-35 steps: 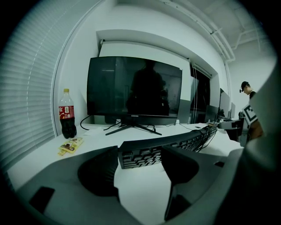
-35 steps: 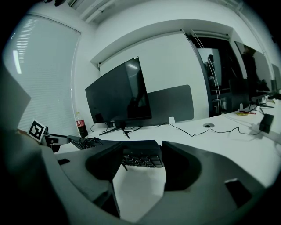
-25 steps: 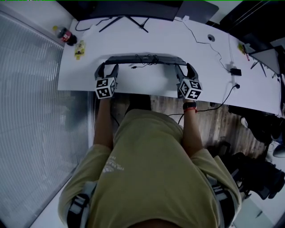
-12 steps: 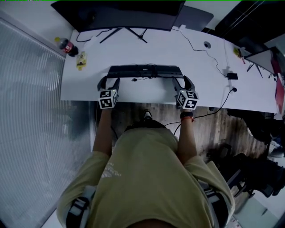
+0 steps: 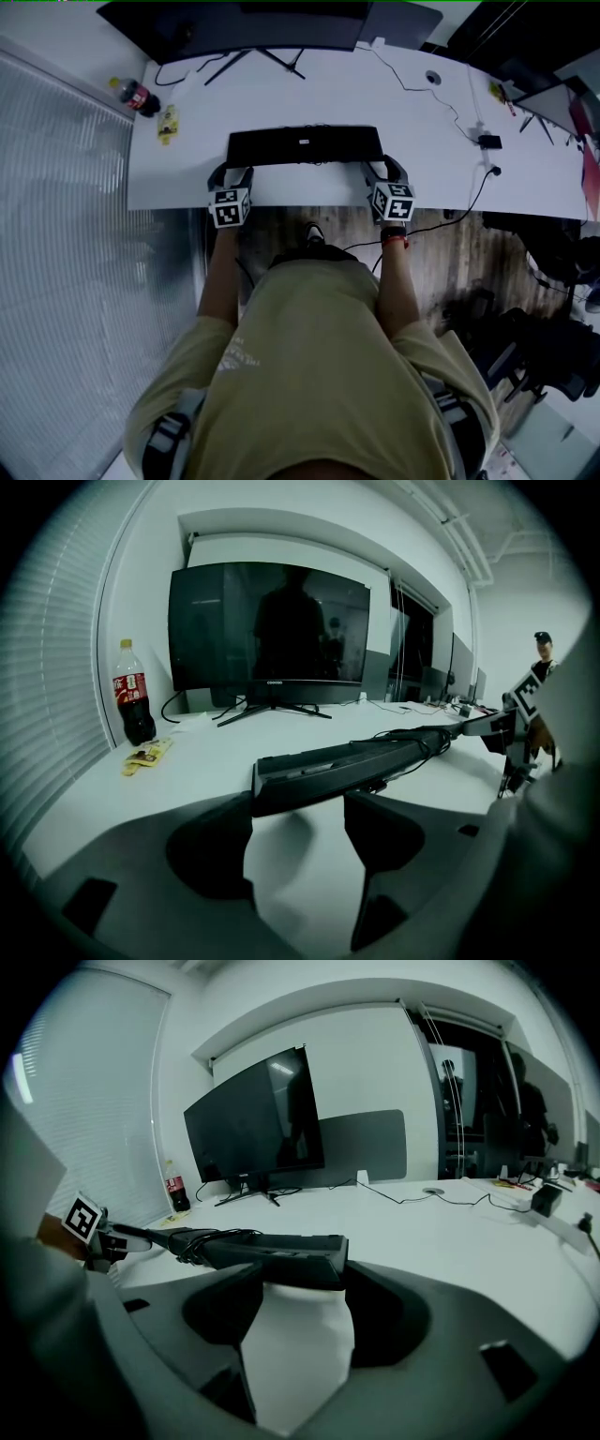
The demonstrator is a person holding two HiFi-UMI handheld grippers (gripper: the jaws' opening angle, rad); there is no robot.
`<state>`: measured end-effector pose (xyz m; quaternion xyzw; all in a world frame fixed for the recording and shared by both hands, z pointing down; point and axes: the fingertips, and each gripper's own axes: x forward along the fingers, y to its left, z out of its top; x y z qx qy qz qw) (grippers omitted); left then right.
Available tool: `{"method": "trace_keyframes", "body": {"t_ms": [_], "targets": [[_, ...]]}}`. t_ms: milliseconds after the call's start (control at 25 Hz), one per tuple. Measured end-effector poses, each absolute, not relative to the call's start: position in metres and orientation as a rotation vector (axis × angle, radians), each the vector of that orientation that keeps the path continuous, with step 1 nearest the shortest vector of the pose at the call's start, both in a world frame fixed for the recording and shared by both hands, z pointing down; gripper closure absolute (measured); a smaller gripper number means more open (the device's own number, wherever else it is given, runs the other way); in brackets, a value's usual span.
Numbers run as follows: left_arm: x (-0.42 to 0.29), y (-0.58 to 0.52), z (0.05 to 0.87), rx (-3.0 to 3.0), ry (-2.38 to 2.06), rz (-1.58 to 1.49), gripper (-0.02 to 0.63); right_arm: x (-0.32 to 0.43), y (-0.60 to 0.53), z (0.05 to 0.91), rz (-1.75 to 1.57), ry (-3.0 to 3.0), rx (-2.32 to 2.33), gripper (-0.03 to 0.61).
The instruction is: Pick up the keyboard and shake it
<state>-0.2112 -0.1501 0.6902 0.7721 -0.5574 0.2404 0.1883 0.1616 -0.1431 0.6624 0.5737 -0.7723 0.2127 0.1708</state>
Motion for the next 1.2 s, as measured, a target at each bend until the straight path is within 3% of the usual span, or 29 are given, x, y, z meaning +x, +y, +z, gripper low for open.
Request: {"method": "trace_keyframes", "body": {"t_ms": [760, 1200], "targets": [[-0.207, -0.135, 0.718, 2.087, -1.489, 0.818, 0.302, 0.171, -0.132, 0.693, 0.806, -2.103, 1.712, 0.301], [-0.175, -0.13, 0.637, 2.216, -1.502, 0.603, 0.301, 0.128, -0.137, 0.603, 0.665, -2.274, 1.688, 0.303]]}}
